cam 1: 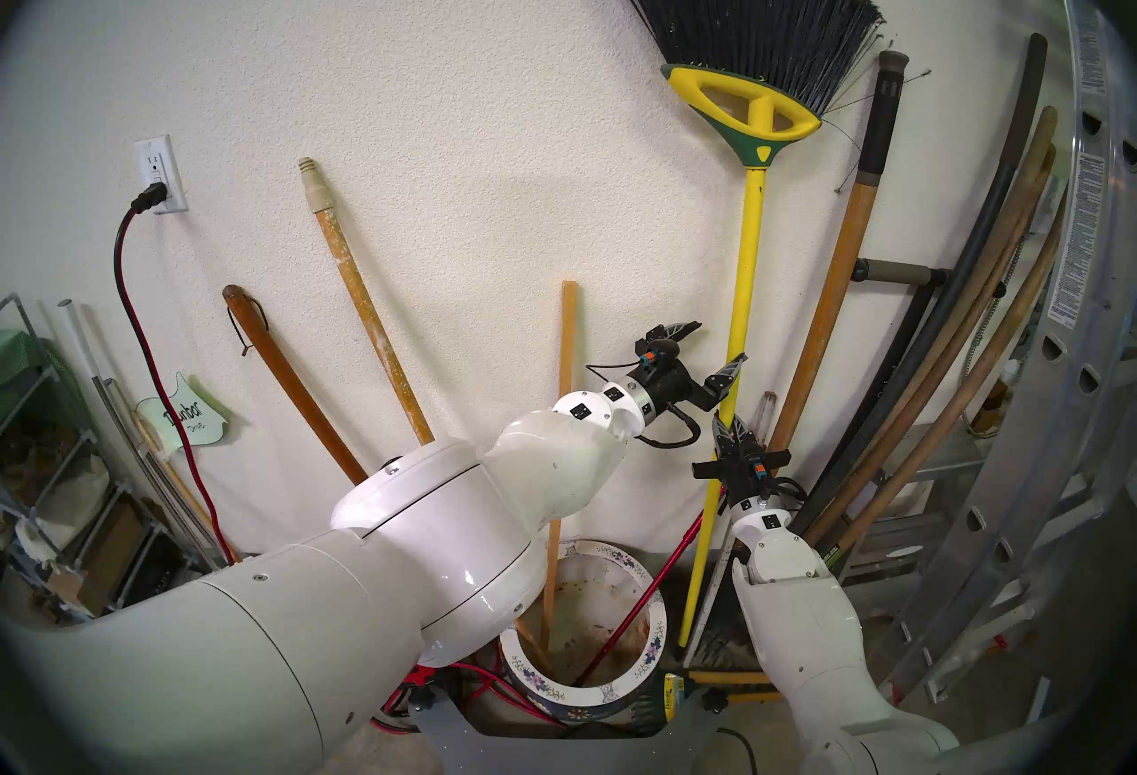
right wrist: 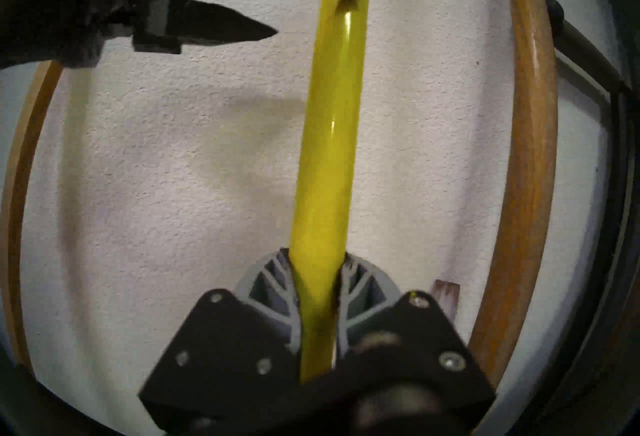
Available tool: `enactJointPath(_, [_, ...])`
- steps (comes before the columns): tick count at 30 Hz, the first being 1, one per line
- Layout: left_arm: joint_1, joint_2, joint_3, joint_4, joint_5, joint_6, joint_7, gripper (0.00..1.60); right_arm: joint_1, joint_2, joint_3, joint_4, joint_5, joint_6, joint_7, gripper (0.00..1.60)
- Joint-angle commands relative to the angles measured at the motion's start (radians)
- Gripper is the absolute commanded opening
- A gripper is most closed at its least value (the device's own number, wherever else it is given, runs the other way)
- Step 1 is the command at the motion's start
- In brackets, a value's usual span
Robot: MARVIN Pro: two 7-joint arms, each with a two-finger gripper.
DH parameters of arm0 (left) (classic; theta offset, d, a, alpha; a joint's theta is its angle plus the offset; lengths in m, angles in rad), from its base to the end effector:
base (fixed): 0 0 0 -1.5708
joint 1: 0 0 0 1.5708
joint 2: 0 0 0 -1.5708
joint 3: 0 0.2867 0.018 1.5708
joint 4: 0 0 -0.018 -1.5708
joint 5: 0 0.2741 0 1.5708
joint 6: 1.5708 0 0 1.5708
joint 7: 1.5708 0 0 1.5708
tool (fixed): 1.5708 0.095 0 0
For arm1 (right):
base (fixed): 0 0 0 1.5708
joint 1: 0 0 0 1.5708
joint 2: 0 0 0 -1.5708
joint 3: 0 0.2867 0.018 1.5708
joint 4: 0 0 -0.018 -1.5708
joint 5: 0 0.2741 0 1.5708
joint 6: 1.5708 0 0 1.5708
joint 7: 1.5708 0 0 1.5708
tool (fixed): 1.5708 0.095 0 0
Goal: Take wooden sticks or brooms out of the pot
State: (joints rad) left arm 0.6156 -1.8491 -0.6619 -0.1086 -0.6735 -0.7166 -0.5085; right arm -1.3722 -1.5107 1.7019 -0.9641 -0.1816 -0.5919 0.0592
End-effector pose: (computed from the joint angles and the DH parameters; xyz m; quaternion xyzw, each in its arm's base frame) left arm 0.5011 -0.2520 -0.2755 0.5544 -0.3181 0.7034 0.3108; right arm 0.4098 -0.0554 -0.3849 0.6415 0.0772 0.7599 0.0708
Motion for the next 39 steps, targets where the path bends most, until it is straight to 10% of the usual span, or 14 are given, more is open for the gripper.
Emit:
enactJointPath(1, [0.01,0.013,0.012,0.005,0.014,0.012,0.03,1.6,0.06,0.004,0.016,-0.008,0.0,-0.017,-0.032,0.0])
enactJointPath(8, [0.023,0.019,0.02,0.009,0.028,0.012,0.079,1.6,0.061,-0.005,0.023,0.016,-0.006,-0.025,-0.053,0.0])
enactJointPath(24, [0.085,0.05,-0.08,-0.157,-0.039,-0.227,0.133,1.6,0.058,-0.024,0.021,0.085,-0.04,-0.076,-0.109,0.0])
enactJointPath(39, [0.116,0.107,-0.138,-0.311,-0.053,-0.243,0.145,1.6,0.068,-0.028,0.023,0.121,-0.064,-0.088,-0.13,0.0])
